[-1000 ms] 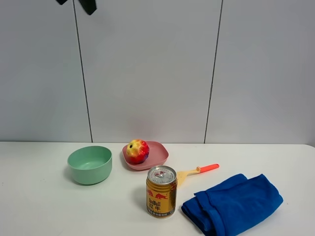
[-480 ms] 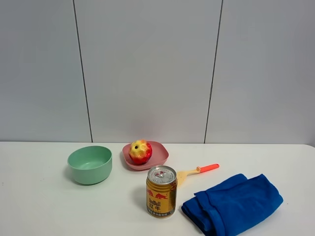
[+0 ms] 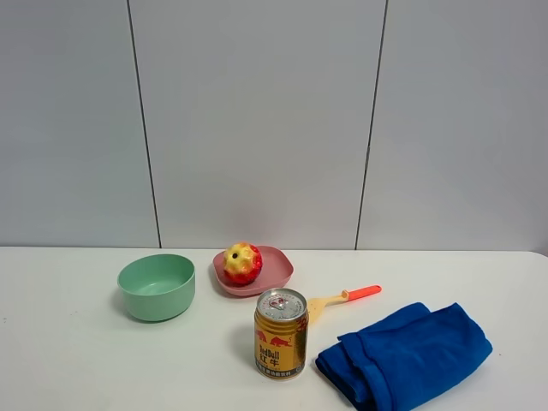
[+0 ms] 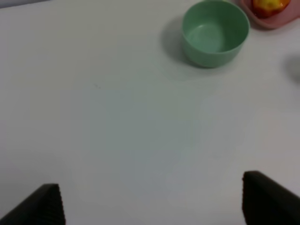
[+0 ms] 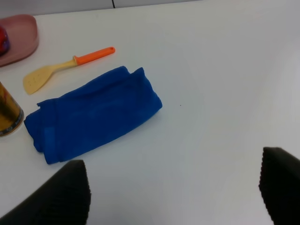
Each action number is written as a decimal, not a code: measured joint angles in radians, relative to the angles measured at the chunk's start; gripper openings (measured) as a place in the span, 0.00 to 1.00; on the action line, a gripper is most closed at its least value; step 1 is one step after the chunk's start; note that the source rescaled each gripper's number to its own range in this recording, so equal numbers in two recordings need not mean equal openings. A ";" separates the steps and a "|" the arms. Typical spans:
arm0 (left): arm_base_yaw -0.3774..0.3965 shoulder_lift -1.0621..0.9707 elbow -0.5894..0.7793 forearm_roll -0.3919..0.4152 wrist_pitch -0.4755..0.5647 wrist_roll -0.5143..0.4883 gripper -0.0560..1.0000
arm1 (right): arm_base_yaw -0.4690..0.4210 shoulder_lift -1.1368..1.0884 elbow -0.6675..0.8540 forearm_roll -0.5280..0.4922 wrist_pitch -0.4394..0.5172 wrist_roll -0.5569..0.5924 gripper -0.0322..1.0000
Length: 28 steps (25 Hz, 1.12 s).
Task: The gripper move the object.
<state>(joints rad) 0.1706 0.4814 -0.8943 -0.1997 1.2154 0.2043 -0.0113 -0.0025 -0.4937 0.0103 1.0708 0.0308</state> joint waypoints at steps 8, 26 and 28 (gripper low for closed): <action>0.007 -0.264 0.218 0.026 0.001 -0.044 0.75 | 0.000 0.000 0.000 0.000 0.000 0.000 1.00; -0.020 -0.485 0.369 0.185 -0.075 -0.128 0.76 | 0.000 0.000 0.000 0.000 0.000 0.000 1.00; -0.039 -0.485 0.369 0.184 -0.079 -0.126 0.76 | 0.000 0.000 0.000 0.000 0.000 0.000 1.00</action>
<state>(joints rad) 0.1320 -0.0035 -0.5249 -0.0161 1.1365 0.0785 -0.0113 -0.0025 -0.4937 0.0103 1.0708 0.0308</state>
